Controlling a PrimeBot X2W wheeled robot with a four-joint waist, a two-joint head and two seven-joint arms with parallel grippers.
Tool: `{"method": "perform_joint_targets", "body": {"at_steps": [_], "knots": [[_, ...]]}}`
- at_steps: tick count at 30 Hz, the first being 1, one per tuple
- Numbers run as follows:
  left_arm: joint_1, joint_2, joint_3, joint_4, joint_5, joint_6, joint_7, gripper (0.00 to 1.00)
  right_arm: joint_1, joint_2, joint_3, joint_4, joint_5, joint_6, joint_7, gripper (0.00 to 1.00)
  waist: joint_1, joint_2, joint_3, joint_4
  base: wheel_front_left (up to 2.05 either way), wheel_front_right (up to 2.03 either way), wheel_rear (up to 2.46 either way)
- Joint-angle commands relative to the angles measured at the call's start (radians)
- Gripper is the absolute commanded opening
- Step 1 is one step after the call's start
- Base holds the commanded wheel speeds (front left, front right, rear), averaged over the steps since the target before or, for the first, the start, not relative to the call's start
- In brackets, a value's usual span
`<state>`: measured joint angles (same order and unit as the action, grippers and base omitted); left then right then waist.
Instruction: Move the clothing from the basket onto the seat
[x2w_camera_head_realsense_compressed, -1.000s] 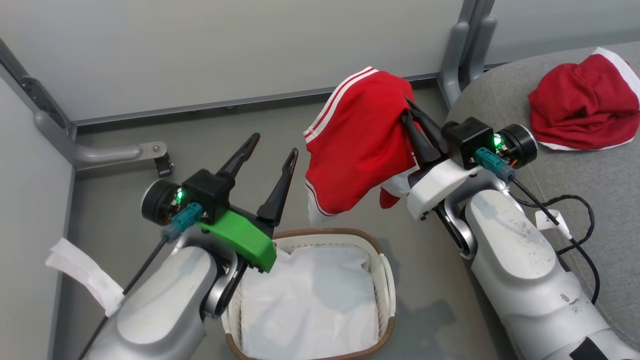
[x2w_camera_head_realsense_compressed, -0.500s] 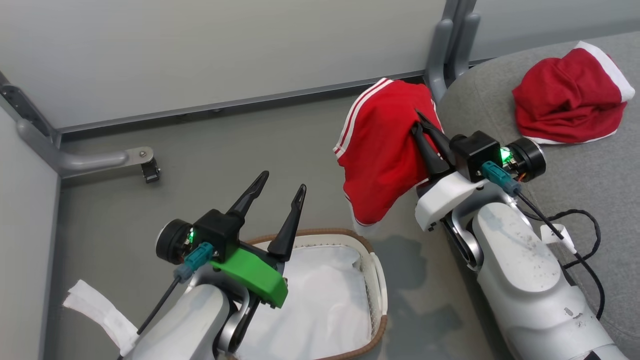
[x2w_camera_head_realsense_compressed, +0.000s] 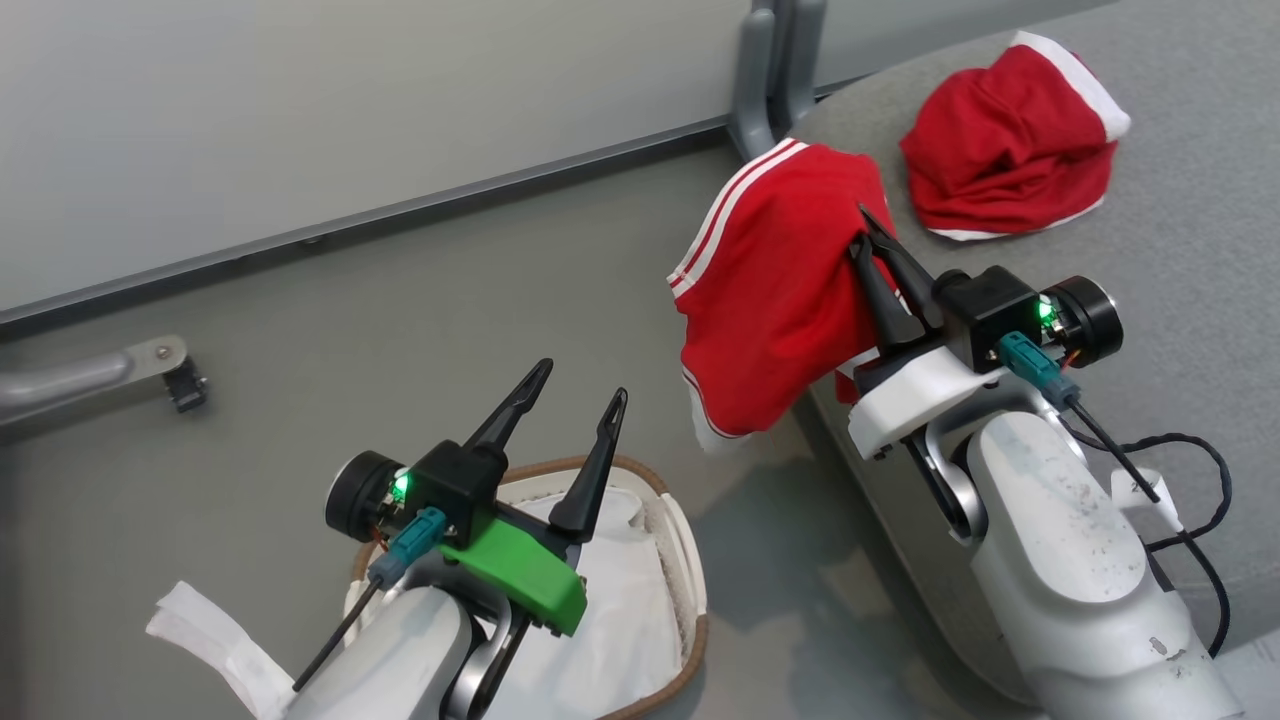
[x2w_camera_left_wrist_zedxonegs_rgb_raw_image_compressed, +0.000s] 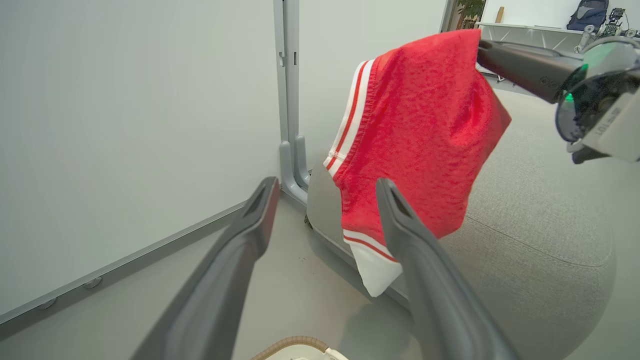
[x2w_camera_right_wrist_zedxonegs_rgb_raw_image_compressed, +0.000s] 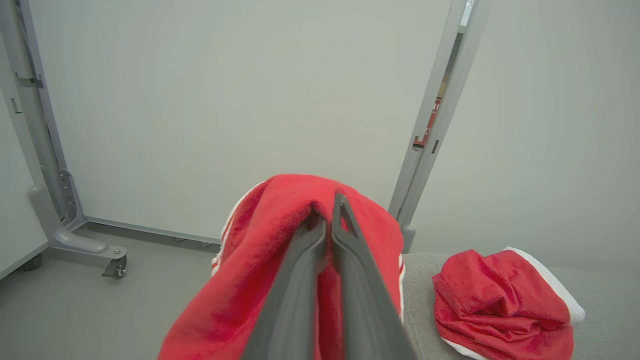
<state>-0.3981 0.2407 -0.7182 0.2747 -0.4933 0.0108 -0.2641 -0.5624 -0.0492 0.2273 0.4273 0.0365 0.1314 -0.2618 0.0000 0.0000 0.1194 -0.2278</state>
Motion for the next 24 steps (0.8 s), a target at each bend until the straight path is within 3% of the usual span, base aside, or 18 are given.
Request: {"method": "perform_joint_targets", "body": {"at_steps": [1, 12, 18, 24], "knots": [[0.01, 0.001, 0.003, 0.006, 0.008, -0.003, 0.0, 1.0, 0.012, -0.003, -0.007, -0.012, -0.001, -0.001, -0.005, 0.0, 0.0, 0.0, 0.033, -0.082, 0.0, 0.0, 0.0], [-0.014, -0.015, 0.006, 0.036, 0.041, -0.025, 0.0, 1.0, 0.051, -0.002, -0.044, -0.049, -0.006, -0.001, -0.005, 0.0, 0.0, 0.0, 0.084, -0.232, 0.0, 0.0, 0.0], [-0.02, -0.02, 0.01, 0.046, 0.048, -0.036, 0.0, 1.0, 0.068, -0.002, -0.058, -0.06, -0.007, -0.001, -0.005, 0.0, 0.0, 0.0, 0.092, -0.255, 0.0, 0.0, 0.0], [-0.022, -0.027, 0.004, 0.057, 0.053, -0.048, 0.0, 1.0, 0.086, -0.003, -0.087, -0.066, -0.023, -0.001, -0.005, 0.0, 0.0, 0.0, 0.096, -0.235, 0.0, 0.0, 0.0]]}}
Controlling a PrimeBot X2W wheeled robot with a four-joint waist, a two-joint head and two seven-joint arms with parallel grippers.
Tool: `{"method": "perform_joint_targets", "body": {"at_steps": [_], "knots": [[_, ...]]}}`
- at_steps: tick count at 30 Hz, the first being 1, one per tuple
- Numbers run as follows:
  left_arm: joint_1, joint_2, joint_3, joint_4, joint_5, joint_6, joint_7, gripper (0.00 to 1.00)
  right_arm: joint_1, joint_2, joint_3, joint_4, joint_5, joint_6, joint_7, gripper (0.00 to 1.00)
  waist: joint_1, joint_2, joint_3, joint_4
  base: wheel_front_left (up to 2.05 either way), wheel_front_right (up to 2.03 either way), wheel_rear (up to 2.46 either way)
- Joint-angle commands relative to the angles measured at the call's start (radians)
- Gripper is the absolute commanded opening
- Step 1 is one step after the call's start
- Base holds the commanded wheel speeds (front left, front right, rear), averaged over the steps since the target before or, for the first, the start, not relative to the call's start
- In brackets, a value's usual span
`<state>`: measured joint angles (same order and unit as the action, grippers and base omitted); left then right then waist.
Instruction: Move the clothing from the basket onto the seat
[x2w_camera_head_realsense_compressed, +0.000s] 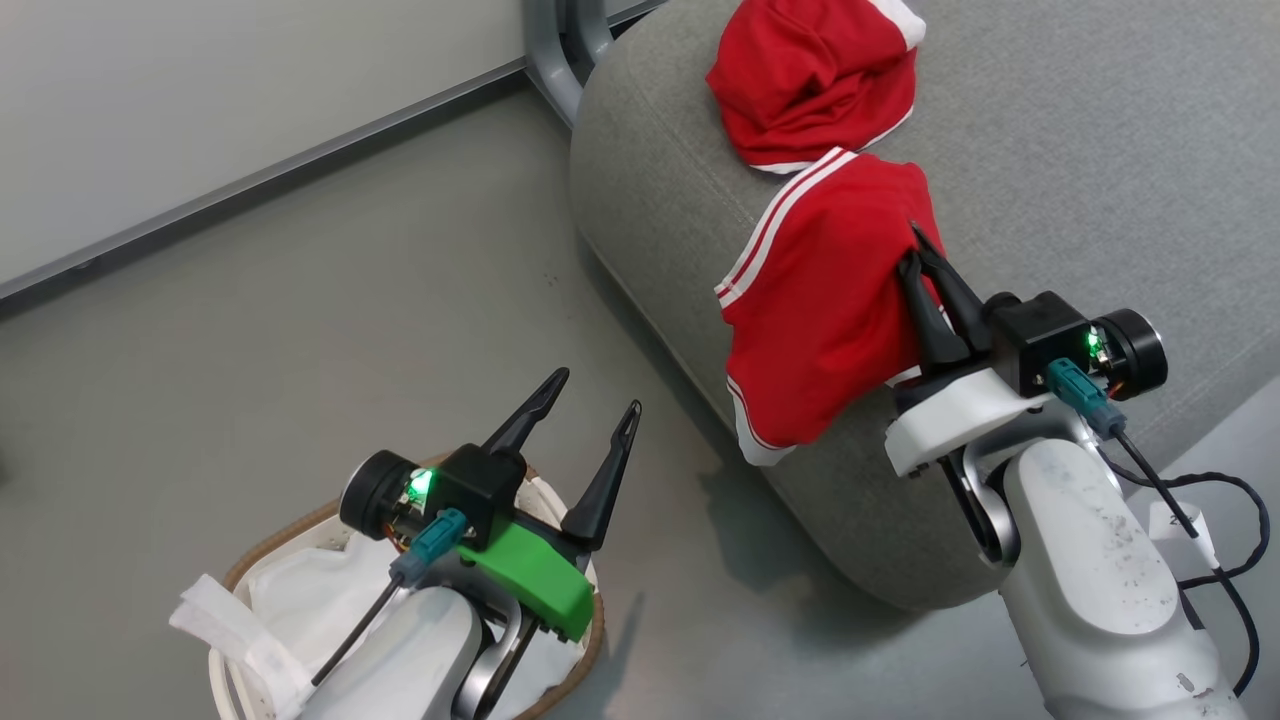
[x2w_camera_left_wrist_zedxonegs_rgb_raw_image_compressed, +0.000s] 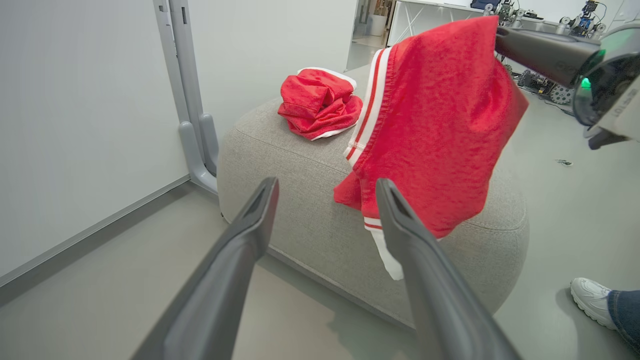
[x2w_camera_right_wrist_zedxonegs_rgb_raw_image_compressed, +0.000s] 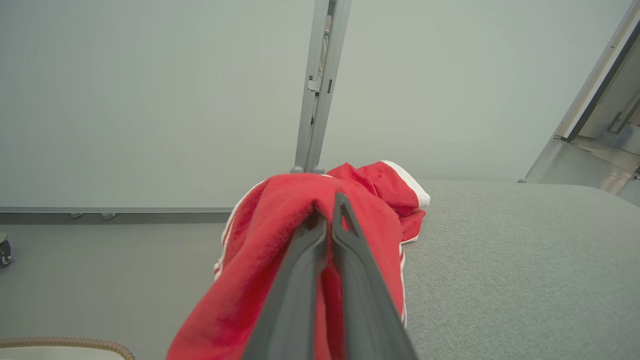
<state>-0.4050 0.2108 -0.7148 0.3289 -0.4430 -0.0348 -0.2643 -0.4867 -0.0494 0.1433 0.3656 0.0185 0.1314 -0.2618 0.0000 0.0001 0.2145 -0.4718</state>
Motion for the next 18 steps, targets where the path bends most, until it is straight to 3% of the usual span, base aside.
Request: {"method": "perform_joint_targets", "body": {"at_steps": [1, 12, 18], "knots": [[-0.016, 0.002, 0.001, 0.005, 0.003, -0.004, 0.0, 1.0, 0.011, -0.003, -0.009, -0.004, -0.008, -0.001, -0.005, 0.0, 0.0, -0.0001, 0.001, 0.016, 0.0, 0.0, 0.0], [-0.006, -0.019, -0.004, 0.003, 0.014, -0.019, 0.0, 1.0, -0.031, -0.037, -0.064, 0.027, -0.022, -0.001, -0.005, 0.0, 0.0, -0.0001, 0.0, 0.106, 0.0, 0.0, 0.0], [-0.004, -0.022, -0.014, -0.008, 0.027, -0.029, 0.0, 1.0, -0.146, -0.102, -0.107, 0.088, -0.035, -0.001, -0.005, 0.0, 0.0, -0.0001, 0.013, 0.158, 0.0, 0.0, 0.0]]}}
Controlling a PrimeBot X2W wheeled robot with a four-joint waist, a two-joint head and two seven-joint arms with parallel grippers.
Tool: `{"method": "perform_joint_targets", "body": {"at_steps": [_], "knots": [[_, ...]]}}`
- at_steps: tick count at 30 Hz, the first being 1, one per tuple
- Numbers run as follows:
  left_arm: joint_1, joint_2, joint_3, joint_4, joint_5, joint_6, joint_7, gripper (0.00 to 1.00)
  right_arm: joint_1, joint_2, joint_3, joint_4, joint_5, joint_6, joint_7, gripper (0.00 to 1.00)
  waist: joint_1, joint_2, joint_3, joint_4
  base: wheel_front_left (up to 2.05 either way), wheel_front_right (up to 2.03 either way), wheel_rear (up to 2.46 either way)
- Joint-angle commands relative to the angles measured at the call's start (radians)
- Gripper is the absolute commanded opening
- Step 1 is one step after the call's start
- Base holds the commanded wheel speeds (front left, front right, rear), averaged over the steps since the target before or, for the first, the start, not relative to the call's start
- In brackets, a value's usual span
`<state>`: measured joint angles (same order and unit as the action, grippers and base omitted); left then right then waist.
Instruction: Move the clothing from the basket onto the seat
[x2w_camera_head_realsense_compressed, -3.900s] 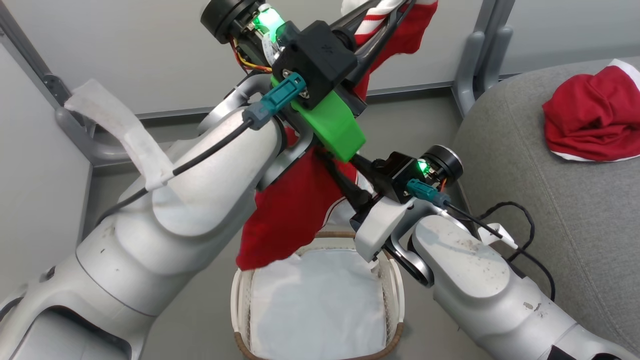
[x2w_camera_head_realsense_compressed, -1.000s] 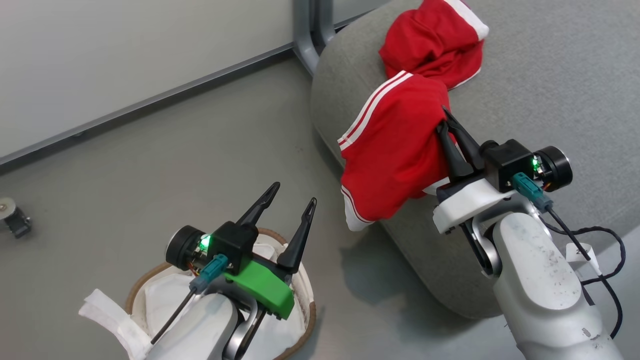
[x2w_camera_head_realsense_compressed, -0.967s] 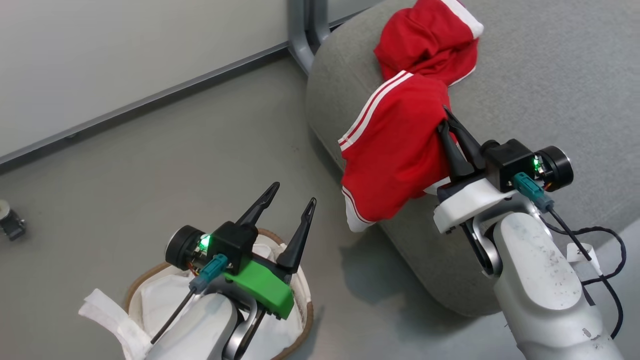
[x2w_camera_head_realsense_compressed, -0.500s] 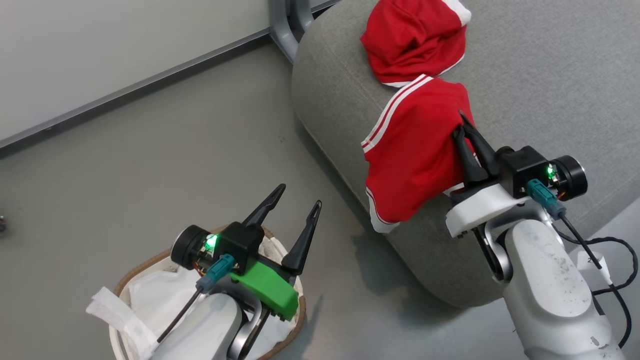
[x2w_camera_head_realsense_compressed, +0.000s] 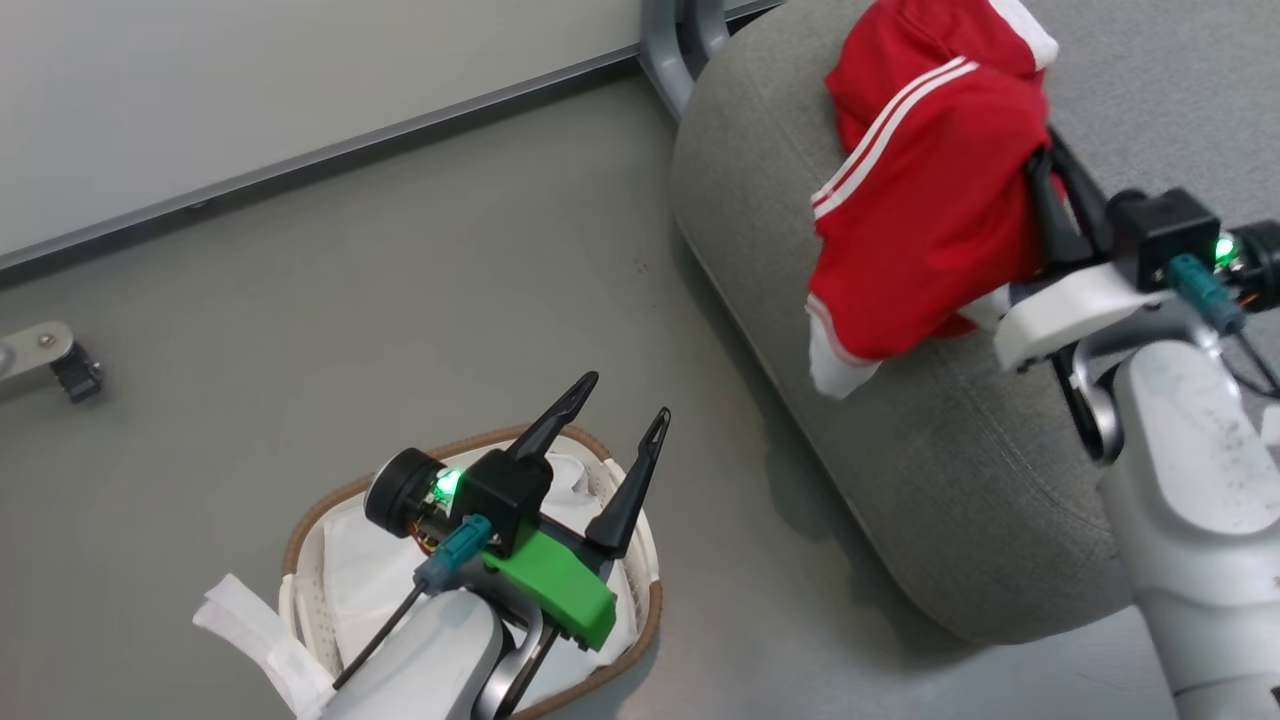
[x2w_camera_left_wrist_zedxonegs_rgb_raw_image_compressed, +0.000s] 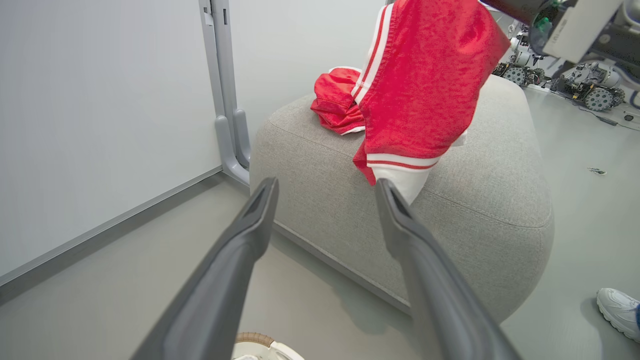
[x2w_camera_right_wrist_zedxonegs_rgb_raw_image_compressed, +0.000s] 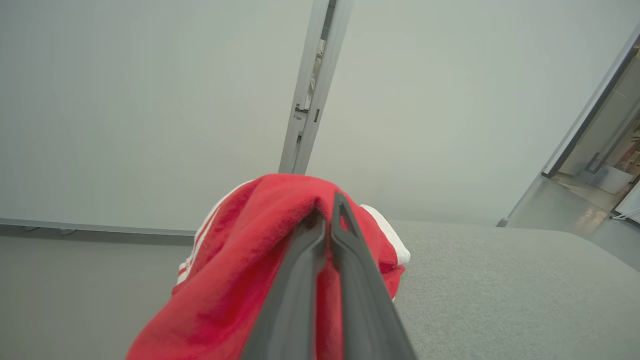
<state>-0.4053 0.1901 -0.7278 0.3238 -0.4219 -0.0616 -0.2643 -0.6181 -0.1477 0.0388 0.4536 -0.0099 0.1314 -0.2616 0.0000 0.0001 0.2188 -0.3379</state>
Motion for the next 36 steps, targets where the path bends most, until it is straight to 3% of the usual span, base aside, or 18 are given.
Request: {"method": "perform_joint_targets", "body": {"at_steps": [1, 17, 24, 28, 36], "knots": [[-0.006, -0.002, -0.003, -0.007, 0.009, -0.004, 0.0, 1.0, -0.042, -0.021, -0.01, 0.011, -0.011, -0.001, -0.005, 0.0, 0.0, -0.0001, 0.015, 0.036, 0.0, 0.0, 0.0], [-0.092, 0.003, -0.049, -0.045, 0.06, -0.012, 0.022, 1.0, -0.505, -0.351, -0.108, 0.23, -0.043, -0.001, 0.111, 0.0, 0.0, -0.0001, 0.223, 0.195, 0.0, 0.0, 0.0], [-0.165, -0.015, -0.066, -0.068, 0.077, -0.024, 0.029, 1.0, -0.6, -0.472, -0.212, 0.284, -0.117, -0.001, 0.191, 0.0, 0.0, -0.0001, 0.357, 0.276, 0.0, 0.0, 0.0], [-0.203, -0.028, -0.074, -0.069, 0.089, -0.028, 0.027, 1.0, -0.6, -0.475, -0.287, 0.295, -0.151, -0.001, 0.202, 0.0, 0.0, -0.0001, 0.419, 0.312, 0.0, 0.0, 0.0], [-0.245, -0.043, -0.095, -0.053, 0.1, -0.034, 0.02, 1.0, -0.517, -0.402, -0.369, 0.355, -0.231, -0.001, 0.186, 0.0, 0.0, -0.0001, 0.485, 0.341, 0.0, 0.0, 0.0]]}}
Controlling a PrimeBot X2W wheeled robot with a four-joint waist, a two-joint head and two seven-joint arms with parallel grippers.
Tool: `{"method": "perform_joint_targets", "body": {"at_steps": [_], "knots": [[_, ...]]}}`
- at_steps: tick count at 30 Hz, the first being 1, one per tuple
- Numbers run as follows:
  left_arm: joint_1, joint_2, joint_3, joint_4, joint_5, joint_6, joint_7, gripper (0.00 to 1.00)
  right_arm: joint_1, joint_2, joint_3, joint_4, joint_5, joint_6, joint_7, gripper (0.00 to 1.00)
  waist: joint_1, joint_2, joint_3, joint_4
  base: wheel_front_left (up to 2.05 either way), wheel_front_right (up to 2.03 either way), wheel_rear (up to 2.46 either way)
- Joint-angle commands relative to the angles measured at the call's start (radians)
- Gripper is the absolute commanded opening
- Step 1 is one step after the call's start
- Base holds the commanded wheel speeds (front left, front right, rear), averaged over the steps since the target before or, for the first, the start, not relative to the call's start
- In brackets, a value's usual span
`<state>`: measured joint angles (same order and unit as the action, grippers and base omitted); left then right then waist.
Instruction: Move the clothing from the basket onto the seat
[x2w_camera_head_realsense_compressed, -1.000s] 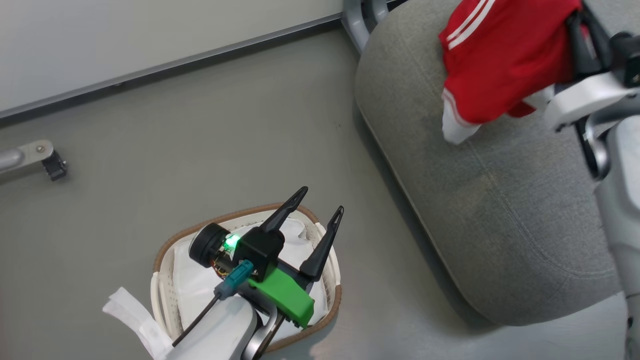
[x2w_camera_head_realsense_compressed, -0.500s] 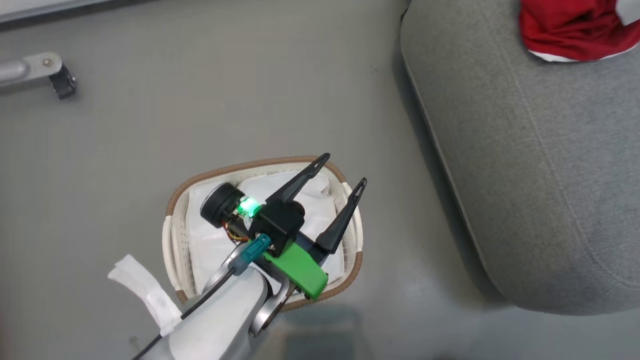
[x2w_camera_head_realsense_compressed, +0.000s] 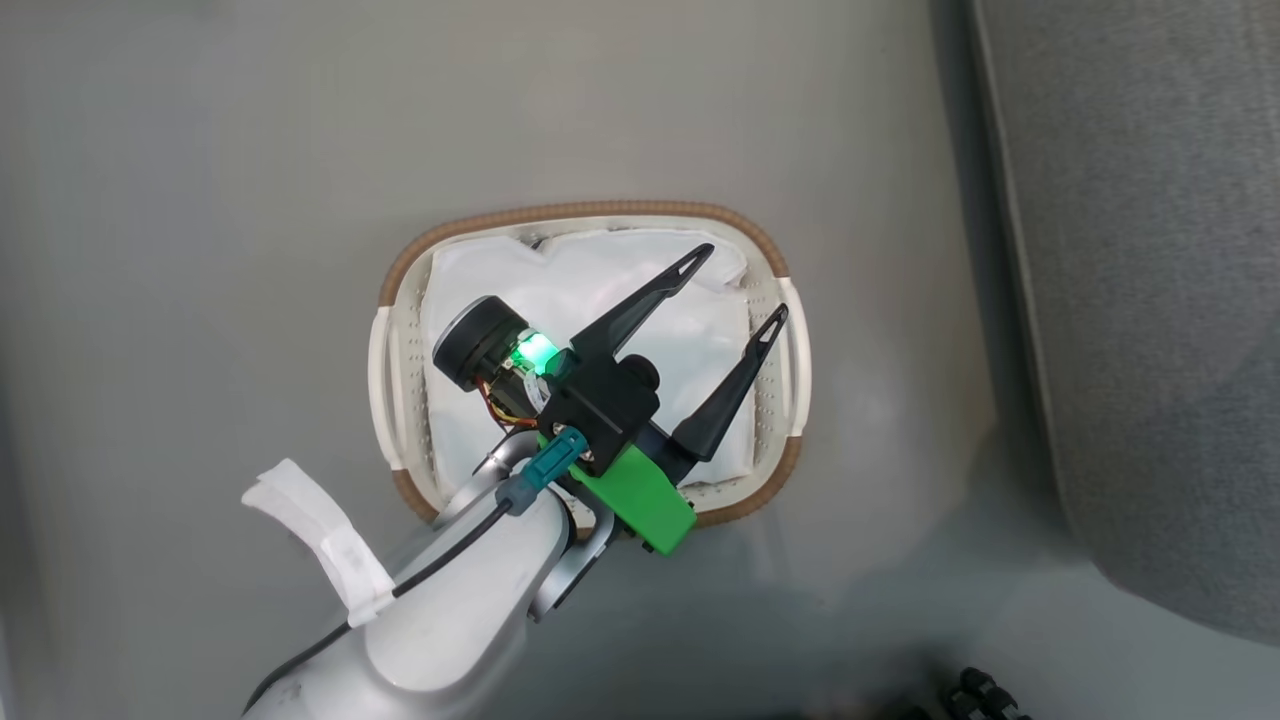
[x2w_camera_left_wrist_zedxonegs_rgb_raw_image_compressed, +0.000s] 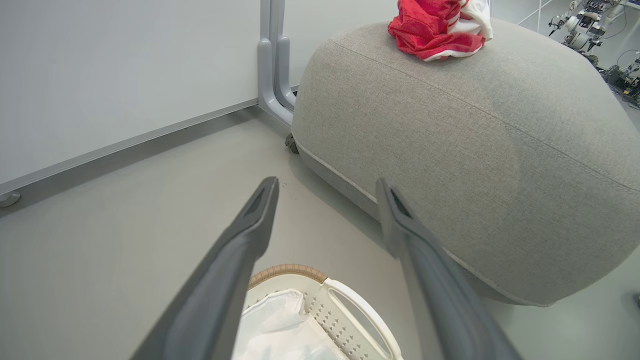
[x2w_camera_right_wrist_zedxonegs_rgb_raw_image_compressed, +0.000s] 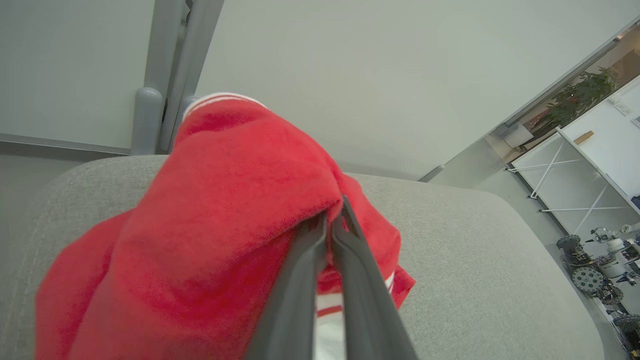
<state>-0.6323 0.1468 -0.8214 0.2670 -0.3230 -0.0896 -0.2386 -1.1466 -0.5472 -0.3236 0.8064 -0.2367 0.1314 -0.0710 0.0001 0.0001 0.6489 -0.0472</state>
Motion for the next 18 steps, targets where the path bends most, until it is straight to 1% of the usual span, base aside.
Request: {"method": "perform_joint_targets", "body": {"at_steps": [1, 4, 9, 10, 11, 12, 13, 18], "knots": [[-0.02, 0.001, -0.001, 0.006, 0.001, -0.005, -0.007, 1.0, 0.021, 0.01, -0.011, 0.009, -0.012, -0.001, -0.011, 0.0, -0.0001, -0.0001, 0.056, 0.05, 0.0, 0.0, 0.0], [-0.026, 0.002, -0.001, 0.015, -0.001, -0.005, -0.008, 1.0, 0.045, 0.035, -0.028, 0.034, -0.033, -0.001, -0.03, 0.0, -0.0001, -0.0001, 0.056, 0.046, 0.0, 0.0, 0.0], [-0.028, 0.007, 0.0, 0.024, -0.004, -0.001, -0.012, 1.0, 0.067, 0.059, -0.054, 0.063, -0.058, -0.001, -0.061, 0.0, -0.0001, -0.0001, 0.045, 0.028, 0.0, 0.0, 0.0], [-0.029, 0.01, -0.001, 0.028, -0.004, -0.002, -0.012, 1.0, 0.07, 0.064, -0.068, 0.065, -0.064, -0.001, -0.066, 0.1, -0.0001, -0.0001, 0.043, 0.023, 0.0, 0.0, 0.0], [-0.029, 0.012, -0.001, 0.03, -0.005, -0.001, -0.013, 1.0, 0.073, 0.07, -0.075, 0.068, -0.068, -0.001, -0.071, 0.31, -0.0001, -0.0001, 0.041, 0.018, 0.0, 0.0, 0.0], [-0.03, 0.012, -0.002, 0.032, -0.005, -0.001, -0.013, 1.0, 0.077, 0.076, -0.08, 0.071, -0.079, -0.001, -0.079, 0.82, -0.0001, -0.0001, 0.038, 0.014, 0.0, 0.0, 0.0], [-0.03, 0.012, -0.003, 0.035, -0.006, 0.0, -0.013, 1.0, 0.08, 0.081, -0.082, 0.074, -0.086, -0.001, -0.085, 1.0, -0.0001, -0.0001, 0.034, 0.009, 0.0, 0.0, 0.0], [-0.023, 0.017, 0.002, 0.04, -0.021, 0.004, -0.014, 1.0, 0.085, 0.104, -0.071, 0.094, -0.117, -0.001, -0.123, 1.0, -0.0001, -0.0001, 0.01, -0.021, 0.0, 0.0, 0.0]]}}
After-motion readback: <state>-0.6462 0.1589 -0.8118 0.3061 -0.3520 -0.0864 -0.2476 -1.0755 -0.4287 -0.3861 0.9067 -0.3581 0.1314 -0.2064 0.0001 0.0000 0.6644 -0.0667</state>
